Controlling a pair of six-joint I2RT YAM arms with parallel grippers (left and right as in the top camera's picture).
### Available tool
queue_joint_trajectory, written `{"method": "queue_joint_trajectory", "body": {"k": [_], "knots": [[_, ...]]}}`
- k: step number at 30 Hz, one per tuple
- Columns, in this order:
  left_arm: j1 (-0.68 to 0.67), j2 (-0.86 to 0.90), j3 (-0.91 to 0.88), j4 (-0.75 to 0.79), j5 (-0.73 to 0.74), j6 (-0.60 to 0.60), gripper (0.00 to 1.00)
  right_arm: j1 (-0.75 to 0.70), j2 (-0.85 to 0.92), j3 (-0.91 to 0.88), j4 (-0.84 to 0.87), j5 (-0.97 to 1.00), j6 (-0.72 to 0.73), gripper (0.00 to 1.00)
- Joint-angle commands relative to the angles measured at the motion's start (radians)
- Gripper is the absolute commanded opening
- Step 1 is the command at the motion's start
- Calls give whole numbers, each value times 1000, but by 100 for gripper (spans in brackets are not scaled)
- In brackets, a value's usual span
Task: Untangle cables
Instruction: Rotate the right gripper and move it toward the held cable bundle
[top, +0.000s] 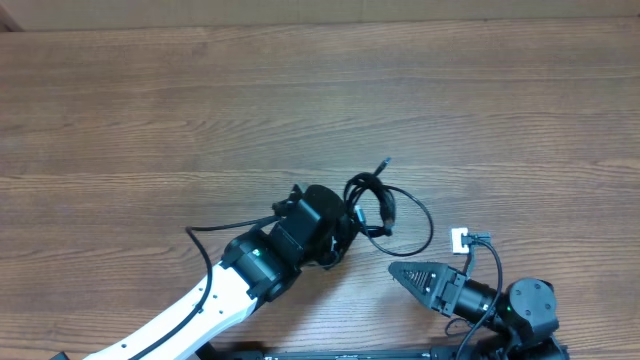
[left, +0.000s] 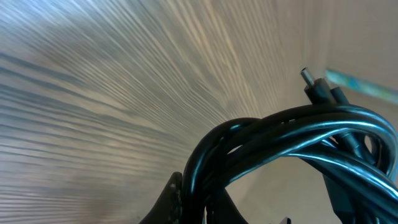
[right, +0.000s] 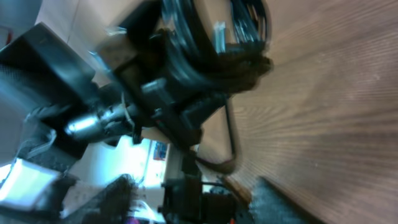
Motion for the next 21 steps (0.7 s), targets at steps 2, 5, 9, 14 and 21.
{"method": "queue_joint_trajectory", "body": {"k": [2, 5, 9, 14, 21], "knots": [[-22, -5, 21, 26, 23, 6, 4, 82, 1, 21, -9, 195, -44, 31], [-22, -10, 21, 27, 30, 69, 4, 105, 1, 21, -6, 235, -100, 7], [-22, -35, 21, 27, 29, 139, 4, 105, 1, 21, -115, 356, -112, 4], [-16, -105, 21, 26, 24, 265, 4, 105, 4, 23, -273, 484, -134, 4], [54, -261, 21, -46, -10, 504, 4, 105, 5, 24, -255, 440, -139, 9]]}}
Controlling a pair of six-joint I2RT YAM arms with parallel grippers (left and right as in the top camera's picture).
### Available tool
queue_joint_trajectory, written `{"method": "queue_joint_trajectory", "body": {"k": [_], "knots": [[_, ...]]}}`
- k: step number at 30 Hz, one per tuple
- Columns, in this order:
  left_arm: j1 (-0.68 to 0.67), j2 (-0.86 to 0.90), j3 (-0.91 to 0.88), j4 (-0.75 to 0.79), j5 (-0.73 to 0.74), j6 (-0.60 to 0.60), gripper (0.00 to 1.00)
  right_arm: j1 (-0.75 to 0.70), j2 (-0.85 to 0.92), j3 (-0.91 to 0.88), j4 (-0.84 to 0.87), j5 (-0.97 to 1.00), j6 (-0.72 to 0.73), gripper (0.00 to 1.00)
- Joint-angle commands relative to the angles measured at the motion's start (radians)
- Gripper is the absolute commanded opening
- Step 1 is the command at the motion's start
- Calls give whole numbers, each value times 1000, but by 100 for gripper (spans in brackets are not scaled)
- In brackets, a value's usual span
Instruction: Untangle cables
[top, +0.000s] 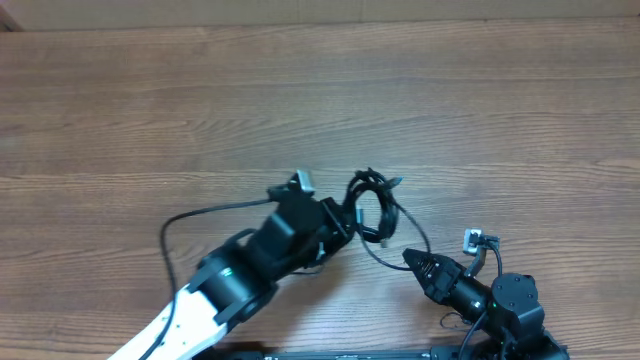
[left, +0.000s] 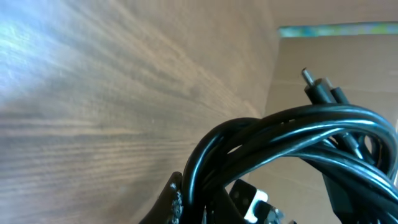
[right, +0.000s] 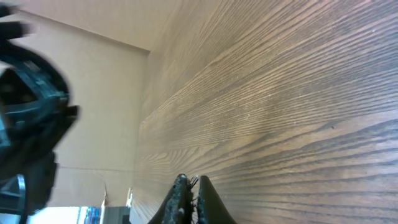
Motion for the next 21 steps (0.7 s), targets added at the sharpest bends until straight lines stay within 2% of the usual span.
{"method": "queue_joint_trajectory", "body": {"k": [1, 5, 6, 7, 8, 9, 11, 14, 17, 18, 20, 21], "knots": [[38, -95, 21, -53, -46, 209, 4, 6, -2, -1, 18, -13, -25, 14], [45, -139, 21, -187, -196, 276, 4, 6, -2, -1, 182, -197, -65, 44], [45, -148, 21, -230, -240, 274, 4, 6, -2, -1, 219, -226, -64, 55], [45, -156, 21, -273, -278, 256, 4, 6, -2, 0, 250, -243, -64, 65], [46, -175, 21, -352, -332, 158, 4, 3, 0, 12, 252, -222, -70, 82], [46, -187, 21, -390, -355, 101, 4, 0, 6, 24, 244, -203, -83, 89], [46, -221, 26, -455, -394, 47, 4, -5, 32, 67, 206, -149, -111, 91], [45, -294, 70, -555, -446, 55, 4, -5, 99, 160, 121, -63, -196, 95], [45, -364, 141, -660, -486, 117, 4, -5, 190, 264, 30, 0, -267, 100], [45, -387, 158, -687, -504, 145, 4, -5, 245, 309, 11, -11, -294, 100], [45, -405, 155, -719, -533, 126, 4, 2, 306, 335, 30, -79, -293, 100], [45, -403, 146, -747, -545, 37, 4, 8, 348, 332, 88, -185, -291, 100]]}}
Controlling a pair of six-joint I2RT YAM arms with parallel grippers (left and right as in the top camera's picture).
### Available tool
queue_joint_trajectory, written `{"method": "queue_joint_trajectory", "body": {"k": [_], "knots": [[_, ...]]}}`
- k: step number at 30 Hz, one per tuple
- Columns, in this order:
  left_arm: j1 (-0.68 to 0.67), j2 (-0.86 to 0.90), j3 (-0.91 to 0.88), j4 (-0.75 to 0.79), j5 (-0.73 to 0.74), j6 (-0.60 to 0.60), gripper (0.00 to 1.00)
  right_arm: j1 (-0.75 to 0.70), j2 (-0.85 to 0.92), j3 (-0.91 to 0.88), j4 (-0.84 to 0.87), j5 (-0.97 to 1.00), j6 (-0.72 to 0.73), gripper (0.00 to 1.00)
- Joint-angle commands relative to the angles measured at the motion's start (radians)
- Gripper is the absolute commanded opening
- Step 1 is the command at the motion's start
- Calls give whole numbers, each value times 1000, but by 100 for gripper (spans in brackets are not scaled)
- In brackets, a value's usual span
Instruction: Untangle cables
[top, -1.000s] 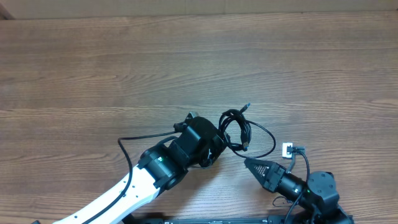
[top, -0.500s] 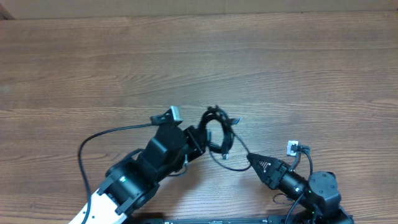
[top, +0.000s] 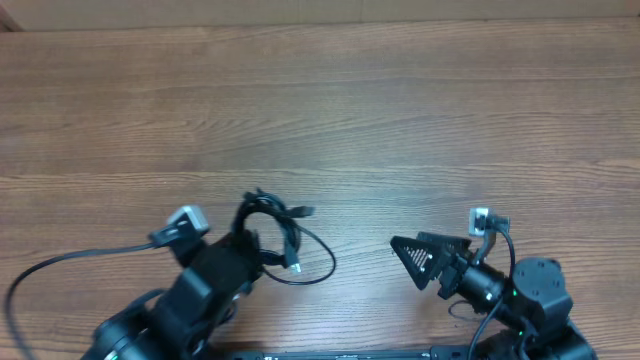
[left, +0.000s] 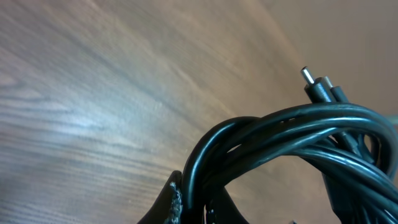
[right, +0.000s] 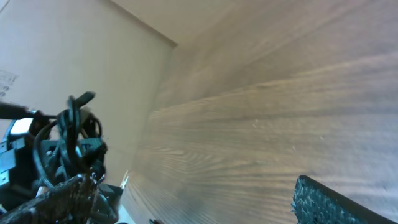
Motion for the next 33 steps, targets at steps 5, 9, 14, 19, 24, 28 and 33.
{"method": "queue_joint_trajectory", "body": {"k": [5, 9, 14, 19, 24, 28, 33], "knots": [[5, 2, -24, -113, 0, -615, 4, 51, 212, 31, 165, -289, 60, 100], [5, 33, -26, -118, 41, -738, 4, 116, 303, 31, 237, -330, 139, 96], [5, 79, -26, -116, 77, -776, 4, 276, 387, 31, 345, -265, 171, 97], [5, 93, -26, -112, 140, -779, 4, 399, 475, 31, 356, 14, 306, 95], [5, 95, -26, -109, 197, -778, 4, 414, 578, 31, 480, 105, 551, 42], [5, 96, -26, -78, 244, -735, 4, 414, 679, 31, 563, 107, 532, 29], [5, 90, -24, -62, 146, -536, 4, 399, 796, 31, 330, 131, 363, 28]]}}
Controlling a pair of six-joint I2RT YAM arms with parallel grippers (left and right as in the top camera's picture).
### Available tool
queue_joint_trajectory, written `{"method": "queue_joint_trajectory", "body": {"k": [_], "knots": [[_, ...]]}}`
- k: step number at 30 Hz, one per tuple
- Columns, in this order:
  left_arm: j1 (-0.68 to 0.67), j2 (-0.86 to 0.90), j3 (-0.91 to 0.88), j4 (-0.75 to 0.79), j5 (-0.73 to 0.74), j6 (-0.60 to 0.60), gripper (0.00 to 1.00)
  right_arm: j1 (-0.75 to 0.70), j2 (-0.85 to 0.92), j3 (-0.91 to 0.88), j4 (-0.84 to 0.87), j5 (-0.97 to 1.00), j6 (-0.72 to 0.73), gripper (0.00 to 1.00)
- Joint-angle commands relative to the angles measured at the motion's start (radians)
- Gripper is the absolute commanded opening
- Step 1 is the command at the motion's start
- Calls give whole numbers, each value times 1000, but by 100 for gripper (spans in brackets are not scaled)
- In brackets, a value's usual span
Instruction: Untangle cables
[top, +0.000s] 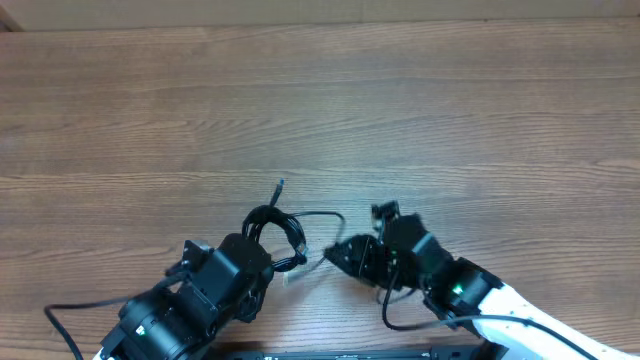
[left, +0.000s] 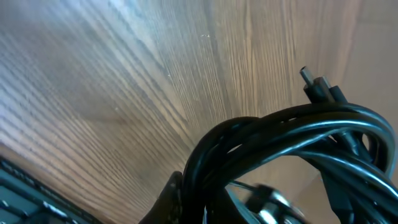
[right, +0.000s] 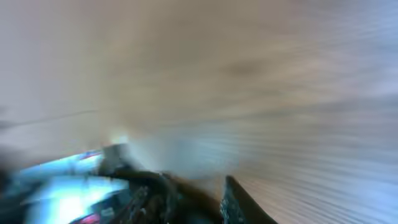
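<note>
A bundle of tangled black cables (top: 272, 228) hangs in my left gripper (top: 258, 258), which is shut on it near the table's front. One plug tip (top: 280, 185) sticks up and away, and a loose loop (top: 325, 217) reaches to the right. From the left wrist, the cables (left: 280, 140) arch over the gripper (left: 199, 208), with the plug (left: 314, 86) at the top right. My right gripper (top: 338, 256) is just right of the bundle, pointing at it. The right wrist view is blurred; the gripper (right: 196, 199) shows a gap between its fingers.
The wooden table (top: 320, 100) stretches away behind the arms, ending at a cardboard wall along the far edge. The right arm (top: 460, 290) lies across the front right. The left arm's own lead (top: 70, 312) trails at the front left.
My right gripper has moved from the front right leftward to just beside the bundle, its fingers closer together. The left gripper, still holding the bundle, has turned and shifted slightly right.
My left gripper first held the bundle near the table's middle, with the right gripper open at the front right. Then the right gripper was shut. Then the bundle was at the front left and the right gripper wide open. Now the right gripper is beside the bundle.
</note>
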Motion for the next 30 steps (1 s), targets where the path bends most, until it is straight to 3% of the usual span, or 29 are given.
{"method": "queue_joint_trajectory", "body": {"k": [1, 2, 8, 18, 22, 27, 28, 30], "knots": [[5, -11, 3, 7, -92, 181, 4, -25, 54, 7, -183, 40, -87, 28], [5, -11, 3, 8, -103, 194, 4, -37, 53, 7, -209, 39, -133, 28], [5, -10, 3, 7, -182, 286, 4, -52, 16, 24, -210, 31, -243, 51], [5, 3, 2, -4, -163, 167, 4, -48, -64, 29, -182, -277, -283, 58], [5, 42, 2, -3, -126, 129, 4, -48, -72, 29, -74, -396, -285, 59], [5, 89, 2, 1, -76, 69, 4, -48, -72, 29, 47, -394, -295, 65], [5, 93, 2, 4, -67, 69, 4, -48, -72, 29, 64, -386, -308, 68], [5, 102, 2, 5, -63, 69, 4, -51, -72, 29, 98, -337, -327, 84]]}}
